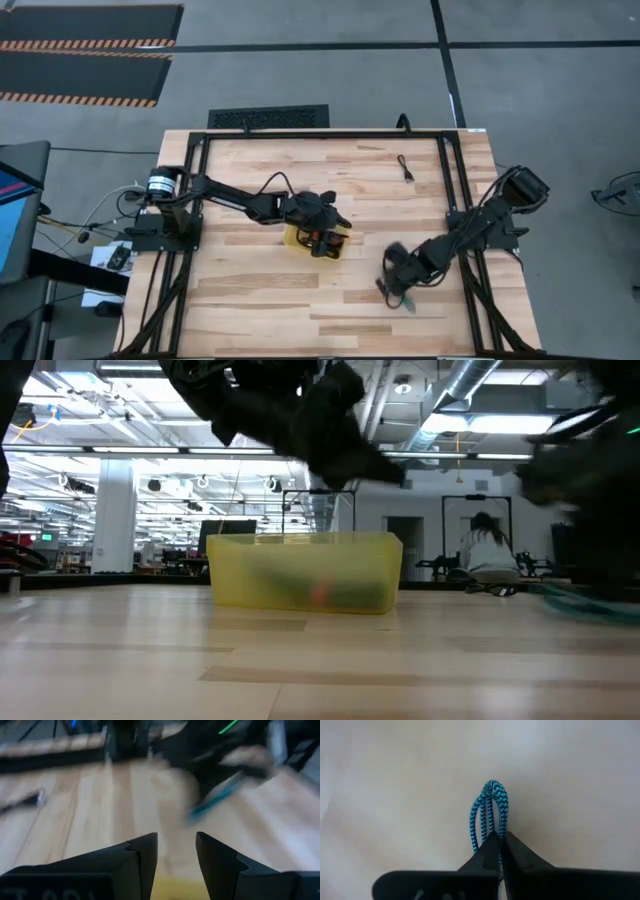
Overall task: Pick and place USB-C Cables
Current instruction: Put the blue charger cable into the yellow bin
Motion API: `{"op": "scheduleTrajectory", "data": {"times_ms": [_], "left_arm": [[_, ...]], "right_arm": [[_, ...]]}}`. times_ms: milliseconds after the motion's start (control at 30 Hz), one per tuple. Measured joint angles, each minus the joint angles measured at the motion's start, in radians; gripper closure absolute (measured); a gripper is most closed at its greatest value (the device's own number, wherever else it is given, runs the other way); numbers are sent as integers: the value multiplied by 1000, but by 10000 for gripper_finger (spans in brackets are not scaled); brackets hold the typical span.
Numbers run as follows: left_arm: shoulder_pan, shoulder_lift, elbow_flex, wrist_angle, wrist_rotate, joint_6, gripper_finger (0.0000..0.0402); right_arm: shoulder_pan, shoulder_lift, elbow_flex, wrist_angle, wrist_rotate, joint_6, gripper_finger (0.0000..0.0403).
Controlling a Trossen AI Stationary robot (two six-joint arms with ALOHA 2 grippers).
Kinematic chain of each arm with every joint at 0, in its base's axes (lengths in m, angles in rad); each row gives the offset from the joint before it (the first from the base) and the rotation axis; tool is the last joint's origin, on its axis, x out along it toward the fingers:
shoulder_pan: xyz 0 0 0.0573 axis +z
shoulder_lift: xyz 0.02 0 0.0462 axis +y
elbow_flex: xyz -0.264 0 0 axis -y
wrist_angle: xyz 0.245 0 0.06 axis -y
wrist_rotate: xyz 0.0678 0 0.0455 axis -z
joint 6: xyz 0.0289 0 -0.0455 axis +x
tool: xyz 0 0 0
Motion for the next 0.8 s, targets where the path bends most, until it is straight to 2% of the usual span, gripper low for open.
{"op": "scheduleTrajectory", "data": {"times_ms": [133, 233, 367, 500, 633, 733, 800], "left_arm": [[-1, -44, 1, 34, 57, 13, 276], [-1, -63, 1, 22, 27, 21, 276], [1, -66, 1, 45, 17, 4, 276], [-1, -66, 1, 71, -14, 6, 276], [12, -66, 1, 104, -97, 9, 276], [26, -66, 1, 122, -90, -30, 275], [28, -66, 1, 126, -42, -41, 271]], "right_arm": [[-34, -97, 0, -70, 325, -51, 391], [-51, -169, 1, -124, 504, -93, 390], [-84, -252, 1, -81, 721, -207, 392], [-109, -310, 2, 51, 769, -402, 392], [-136, -350, 2, 243, 767, -639, 392], [-144, -359, 3, 372, 715, -792, 392], [-150, -359, 3, 448, 679, -870, 392]]}}
